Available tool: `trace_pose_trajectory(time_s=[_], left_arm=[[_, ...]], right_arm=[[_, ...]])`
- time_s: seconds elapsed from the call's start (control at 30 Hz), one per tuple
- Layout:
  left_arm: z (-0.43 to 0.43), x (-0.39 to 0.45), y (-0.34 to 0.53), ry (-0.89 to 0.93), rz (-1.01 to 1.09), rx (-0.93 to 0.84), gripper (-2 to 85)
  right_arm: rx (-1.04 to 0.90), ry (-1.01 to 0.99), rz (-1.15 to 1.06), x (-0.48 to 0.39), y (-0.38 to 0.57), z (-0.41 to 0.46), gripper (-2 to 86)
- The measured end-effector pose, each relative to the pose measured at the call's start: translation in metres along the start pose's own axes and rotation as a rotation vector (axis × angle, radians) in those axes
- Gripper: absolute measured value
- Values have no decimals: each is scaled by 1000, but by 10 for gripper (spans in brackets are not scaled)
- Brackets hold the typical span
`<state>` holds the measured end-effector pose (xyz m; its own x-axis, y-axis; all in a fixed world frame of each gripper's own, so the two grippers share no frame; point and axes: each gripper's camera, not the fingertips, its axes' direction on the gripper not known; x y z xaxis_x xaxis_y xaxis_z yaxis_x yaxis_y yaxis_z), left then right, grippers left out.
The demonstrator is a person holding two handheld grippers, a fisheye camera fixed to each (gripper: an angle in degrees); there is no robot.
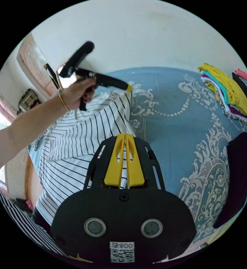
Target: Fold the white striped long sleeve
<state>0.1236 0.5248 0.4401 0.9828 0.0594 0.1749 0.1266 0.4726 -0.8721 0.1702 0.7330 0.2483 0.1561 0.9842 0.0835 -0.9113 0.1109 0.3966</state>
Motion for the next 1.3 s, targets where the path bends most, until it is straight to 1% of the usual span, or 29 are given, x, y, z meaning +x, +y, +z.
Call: trace_pose_trajectory(time_s=[0.03, 0.07, 0.17, 0.23, 0.27, 0.33, 0.4, 0.43, 0.5, 0.53, 0.57, 0.6, 0.73, 0.8, 0.87, 0.97, 1.03, 1.1, 1.13, 1.2, 1.23, 1.27, 1.3], left_arm=[[-1, -1, 1, 3, -6, -3, 15], [-4, -2, 4, 8, -18, -9, 15], [-20, -12, 15, 5, -89, 10, 13], [-31, -23, 23, 51, -153, 27, 12], [-41, -28, 30, 108, -162, 56, 11], [-51, -27, 42, 190, -131, 87, 8], [-49, -12, 58, 242, -69, 34, 4], [-45, -8, 61, 233, -53, 3, 4], [-23, 9, 74, 115, -23, -134, 3], [-17, 12, 78, 81, -15, -171, 3], [-17, 16, 85, 54, -14, -162, 3], [-27, 15, 92, 68, -47, -131, 3], [-65, 22, 125, 70, -40, -51, 2], [-90, 29, 159, 60, -50, -21, 2], [-106, 32, 191, 49, -81, -18, 3], [-132, 38, 255, 71, -163, -31, 3], [-149, 44, 298, 18, -221, -57, 3], [-173, 49, 359, -68, -309, -93, 2], [-177, 50, 374, -91, -337, -104, 3], [-188, 48, 432, -130, -422, -175, 3], [-192, 47, 445, -117, -433, -149, 3], [-206, 45, 469, -65, -499, -82, 4], [-219, 43, 489, -49, -572, -69, 4]], right_arm=[[-92, 18, 8, 2, -2, 14, 0], [-127, 21, 18, 5, -2, 22, 0], [-88, -35, 77, 17, 1, 17, 0], [-90, -66, 95, 22, 4, 19, 0], [-83, -78, 106, 24, 5, 18, 0], [-80, -90, 117, 26, 5, 19, 0], [-75, -107, 131, 28, 7, 20, 0], [-72, -120, 142, 30, 8, 20, 0], [-68, -138, 156, 31, 9, 21, 0], [-69, -145, 162, 31, 10, 21, 0], [-69, -150, 167, 31, 11, 21, 0], [-65, -150, 170, 31, 12, 20, 1], [-4, -122, 174, 24, 14, 8, 1], [-10, -107, 166, 19, 13, 10, 1], [-75, -108, 158, 15, 13, 25, 0], [-57, -134, 164, 14, 16, 25, 0], [-33, -120, 165, 10, 18, 23, 0], [-19, -75, 157, 3, 19, 19, 0], [4, -48, 152, -2, 20, 16, 0], [38, -38, 158, -8, 20, 12, 0], [29, -46, 164, -11, 17, 11, 0], [27, -72, 163, -14, 13, 10, 1], [31, -92, 158, -16, 11, 8, 1]])
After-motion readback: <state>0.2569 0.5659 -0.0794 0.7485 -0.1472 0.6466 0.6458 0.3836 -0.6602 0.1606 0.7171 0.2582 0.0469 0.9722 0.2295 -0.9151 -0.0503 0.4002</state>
